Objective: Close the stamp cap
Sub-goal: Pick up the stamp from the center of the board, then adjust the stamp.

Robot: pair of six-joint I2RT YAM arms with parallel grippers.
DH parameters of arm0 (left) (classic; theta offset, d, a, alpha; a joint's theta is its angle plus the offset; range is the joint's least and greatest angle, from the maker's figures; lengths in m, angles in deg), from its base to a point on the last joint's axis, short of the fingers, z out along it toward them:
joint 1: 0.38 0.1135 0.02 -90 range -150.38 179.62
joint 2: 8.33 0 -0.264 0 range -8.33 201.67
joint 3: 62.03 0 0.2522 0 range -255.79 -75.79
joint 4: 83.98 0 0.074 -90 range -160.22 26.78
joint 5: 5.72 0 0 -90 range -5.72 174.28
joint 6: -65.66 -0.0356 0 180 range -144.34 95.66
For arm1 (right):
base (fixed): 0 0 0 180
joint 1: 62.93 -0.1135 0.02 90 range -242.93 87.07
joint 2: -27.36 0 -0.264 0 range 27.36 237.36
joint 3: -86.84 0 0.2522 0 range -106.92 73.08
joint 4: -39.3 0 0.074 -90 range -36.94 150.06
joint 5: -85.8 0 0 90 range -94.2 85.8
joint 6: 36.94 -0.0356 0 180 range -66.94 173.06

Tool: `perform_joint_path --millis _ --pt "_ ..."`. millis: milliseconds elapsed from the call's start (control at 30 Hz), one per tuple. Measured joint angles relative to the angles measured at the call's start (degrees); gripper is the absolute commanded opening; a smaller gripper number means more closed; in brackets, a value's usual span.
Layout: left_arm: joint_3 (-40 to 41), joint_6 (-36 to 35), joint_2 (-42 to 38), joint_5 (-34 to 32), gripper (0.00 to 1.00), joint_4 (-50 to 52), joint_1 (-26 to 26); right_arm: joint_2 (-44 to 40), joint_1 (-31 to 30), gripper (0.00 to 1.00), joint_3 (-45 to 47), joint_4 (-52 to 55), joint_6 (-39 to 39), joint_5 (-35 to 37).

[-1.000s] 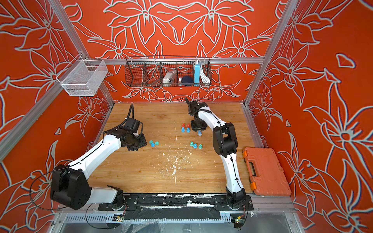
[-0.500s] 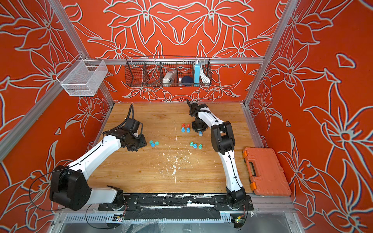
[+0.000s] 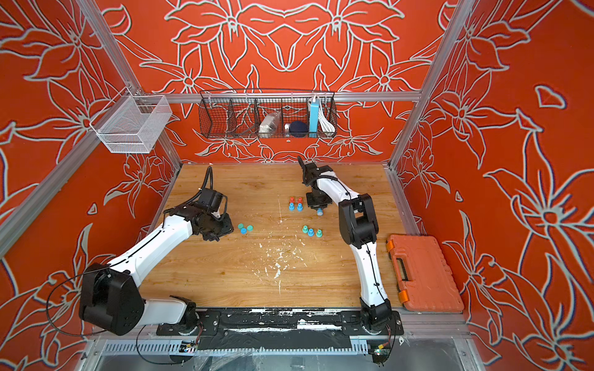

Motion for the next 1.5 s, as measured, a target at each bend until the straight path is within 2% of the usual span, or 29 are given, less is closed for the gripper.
perform_joint_path --millis 67,200,300,367,433,733,1067,1300,1500 --pt "0.0 0.0 0.0 -0.02 0.49 -0.02 0.0 -4.79 0.0 0.18 6.03 -4.35 -0.35 0.07" --pt "0.57 0.0 -0.02 0.02 0.5 -0.39 0.0 -16.13 0.0 0.1 22.97 -18.47 -0.87 -1.46" --pt "1.25 0.0 -0.02 0.02 0.49 -0.39 0.0 -24.28 0.0 0.06 39.54 -35.89 -1.68 -4.09" --pt "1.51 0.0 -0.04 0.0 0.5 -0.39 0.0 -27.23 0.0 0.04 48.02 -45.72 -1.73 -5.77" --pt "1.51 0.0 -0.09 0.02 0.5 -0.44 0.0 -27.56 0.0 0.03 51.95 -53.07 -1.46 -7.58" --pt "2.97 0.04 -0.48 0.02 0.49 -0.96 0.0 -24.96 0.0 0.0 53.24 -77.22 2.08 -13.53" --pt "6.05 0.48 -1.7 0.0 0.49 -1.84 0.0 -22.01 0.09 0.0 61.64 -99.12 6.73 -18.53" --pt "6.21 0.68 -1.73 -0.04 0.5 -2.54 0.0 -21.24 0.11 0.0 62.49 -104.63 7.37 -18.6" --pt "6.21 0.68 -1.73 -0.22 0.49 -2.78 0.02 -23.26 0.9 0.0 65.68 -105.02 7.52 -11.02"
